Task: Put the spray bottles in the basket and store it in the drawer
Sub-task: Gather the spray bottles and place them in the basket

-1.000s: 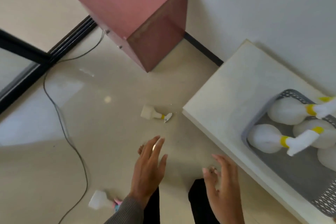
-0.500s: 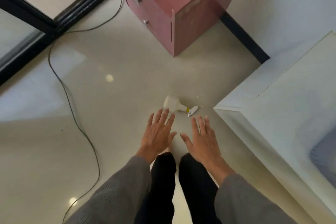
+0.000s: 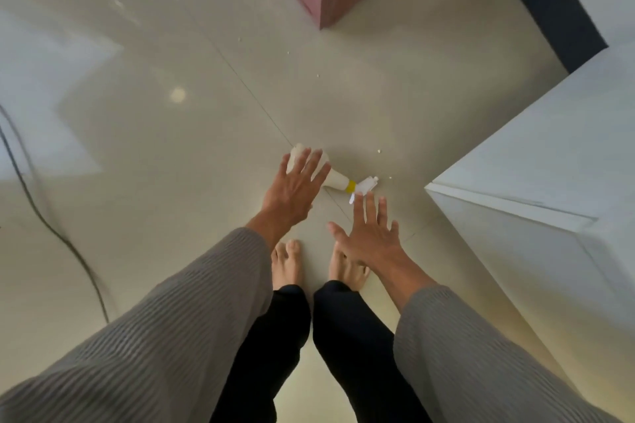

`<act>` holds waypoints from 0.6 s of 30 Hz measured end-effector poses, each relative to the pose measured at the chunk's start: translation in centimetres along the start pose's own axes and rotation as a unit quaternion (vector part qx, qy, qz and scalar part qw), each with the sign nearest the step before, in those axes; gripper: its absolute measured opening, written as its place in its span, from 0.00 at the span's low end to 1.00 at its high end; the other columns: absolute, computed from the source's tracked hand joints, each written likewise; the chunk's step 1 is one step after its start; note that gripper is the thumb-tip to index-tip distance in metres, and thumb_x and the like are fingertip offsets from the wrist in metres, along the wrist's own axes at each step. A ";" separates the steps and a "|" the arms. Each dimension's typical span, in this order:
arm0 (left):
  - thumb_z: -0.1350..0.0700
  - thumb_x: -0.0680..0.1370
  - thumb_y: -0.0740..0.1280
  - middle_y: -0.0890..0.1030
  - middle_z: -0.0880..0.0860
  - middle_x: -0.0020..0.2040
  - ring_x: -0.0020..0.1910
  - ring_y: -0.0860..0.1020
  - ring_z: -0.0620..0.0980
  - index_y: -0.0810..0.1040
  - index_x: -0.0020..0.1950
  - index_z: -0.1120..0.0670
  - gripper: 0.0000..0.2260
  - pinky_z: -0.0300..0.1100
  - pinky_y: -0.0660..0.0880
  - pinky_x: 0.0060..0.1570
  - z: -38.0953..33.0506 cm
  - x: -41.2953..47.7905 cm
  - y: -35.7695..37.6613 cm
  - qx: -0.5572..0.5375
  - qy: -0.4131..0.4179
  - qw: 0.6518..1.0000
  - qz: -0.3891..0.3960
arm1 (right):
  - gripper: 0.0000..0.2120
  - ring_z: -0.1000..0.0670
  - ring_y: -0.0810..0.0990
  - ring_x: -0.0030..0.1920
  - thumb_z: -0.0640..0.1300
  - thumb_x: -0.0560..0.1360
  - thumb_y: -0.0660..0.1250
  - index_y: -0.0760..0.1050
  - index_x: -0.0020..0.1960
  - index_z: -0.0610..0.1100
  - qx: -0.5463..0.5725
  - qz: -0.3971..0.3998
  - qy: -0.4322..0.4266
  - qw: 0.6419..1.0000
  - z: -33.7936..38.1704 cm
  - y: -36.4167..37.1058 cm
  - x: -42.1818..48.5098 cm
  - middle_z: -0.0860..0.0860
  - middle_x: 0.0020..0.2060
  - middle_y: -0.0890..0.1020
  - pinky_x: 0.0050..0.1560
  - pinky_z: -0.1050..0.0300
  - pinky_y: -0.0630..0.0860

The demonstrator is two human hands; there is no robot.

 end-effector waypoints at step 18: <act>0.52 0.74 0.73 0.64 0.57 0.75 0.71 0.65 0.55 0.54 0.79 0.57 0.40 0.36 0.61 0.65 0.5 -14.2 -14.5 -0.451 -0.065 0.890 -0.027 | 0.31 0.51 0.65 0.74 0.58 0.80 0.58 0.57 0.78 0.45 0.408 -0.168 -0.045 0.896 1.7 -7.0 -17.4 0.49 0.76 0.63 0.66 0.62 0.62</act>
Point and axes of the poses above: each hand's wrist, its own x-axis towards the middle knuckle, its own y-axis out of the palm, z = x × y, the point moved 1 cm from there along x, towards the middle knuckle
